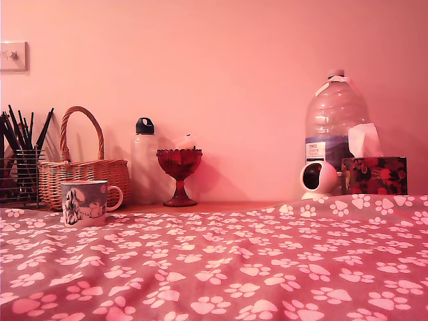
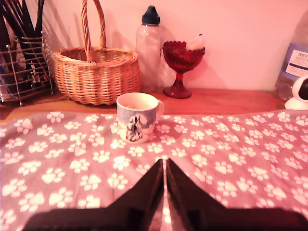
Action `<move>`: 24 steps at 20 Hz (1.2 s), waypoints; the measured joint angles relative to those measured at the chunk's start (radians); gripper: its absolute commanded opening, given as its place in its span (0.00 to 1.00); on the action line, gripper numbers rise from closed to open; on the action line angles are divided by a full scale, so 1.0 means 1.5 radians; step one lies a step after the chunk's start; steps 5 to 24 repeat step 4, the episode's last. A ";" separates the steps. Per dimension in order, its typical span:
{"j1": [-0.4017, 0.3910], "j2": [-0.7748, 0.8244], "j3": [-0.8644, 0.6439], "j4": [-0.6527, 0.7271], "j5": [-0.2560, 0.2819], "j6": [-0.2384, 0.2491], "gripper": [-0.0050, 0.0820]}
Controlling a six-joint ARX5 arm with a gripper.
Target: Pick the coffee capsule and then drop it inside the coffee cup in front of you
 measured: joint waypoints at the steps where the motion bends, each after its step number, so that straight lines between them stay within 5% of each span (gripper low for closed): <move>1: 0.000 -0.014 -0.001 -0.010 0.000 0.000 0.06; 24: 0.000 -0.058 -0.001 -0.039 0.000 0.000 0.06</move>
